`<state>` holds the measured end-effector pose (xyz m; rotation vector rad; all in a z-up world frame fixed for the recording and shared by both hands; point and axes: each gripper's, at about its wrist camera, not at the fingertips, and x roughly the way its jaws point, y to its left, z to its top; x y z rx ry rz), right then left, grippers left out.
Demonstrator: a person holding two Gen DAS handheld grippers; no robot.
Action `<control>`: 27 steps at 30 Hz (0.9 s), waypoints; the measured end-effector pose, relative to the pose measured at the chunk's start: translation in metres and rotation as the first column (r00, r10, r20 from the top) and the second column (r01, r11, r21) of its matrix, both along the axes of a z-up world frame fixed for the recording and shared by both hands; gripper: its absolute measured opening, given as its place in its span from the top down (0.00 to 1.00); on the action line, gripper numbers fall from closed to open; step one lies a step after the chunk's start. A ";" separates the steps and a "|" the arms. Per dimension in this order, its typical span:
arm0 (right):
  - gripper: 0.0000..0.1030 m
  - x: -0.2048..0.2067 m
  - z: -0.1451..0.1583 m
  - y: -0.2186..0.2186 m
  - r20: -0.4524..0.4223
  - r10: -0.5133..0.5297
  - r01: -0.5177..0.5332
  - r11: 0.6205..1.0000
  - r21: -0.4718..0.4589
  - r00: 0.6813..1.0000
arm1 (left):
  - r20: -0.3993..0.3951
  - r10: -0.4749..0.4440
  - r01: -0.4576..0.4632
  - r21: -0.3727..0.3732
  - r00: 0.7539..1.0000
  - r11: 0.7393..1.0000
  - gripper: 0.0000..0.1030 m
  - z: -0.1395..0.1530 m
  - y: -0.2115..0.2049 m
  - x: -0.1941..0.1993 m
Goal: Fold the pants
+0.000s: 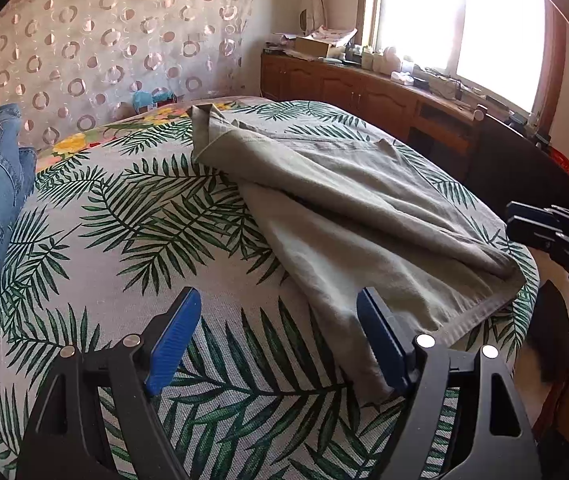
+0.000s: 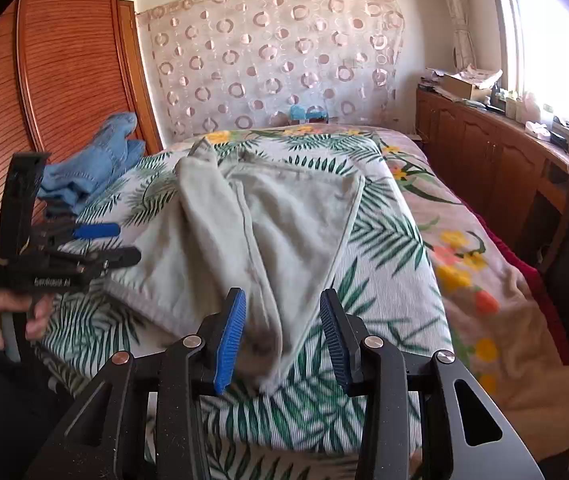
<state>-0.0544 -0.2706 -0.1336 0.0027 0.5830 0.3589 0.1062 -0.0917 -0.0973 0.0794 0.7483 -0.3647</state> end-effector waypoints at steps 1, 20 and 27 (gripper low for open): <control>0.61 0.006 0.003 0.002 0.002 0.006 -0.006 1.000 0.000 1.000 | 0.009 0.008 -0.008 -0.008 1.000 1.000 0.21 0.001 0.002 -0.001; 0.67 0.139 0.022 0.060 -0.072 0.165 -0.167 0.985 -0.031 0.984 | 0.103 0.131 -0.119 -0.113 0.986 0.986 0.22 0.012 0.029 -0.011; 0.72 0.190 0.008 0.080 -0.180 0.179 -0.196 0.977 -0.080 0.967 | 0.104 0.130 -0.118 -0.110 0.986 0.987 0.22 0.010 0.028 -0.010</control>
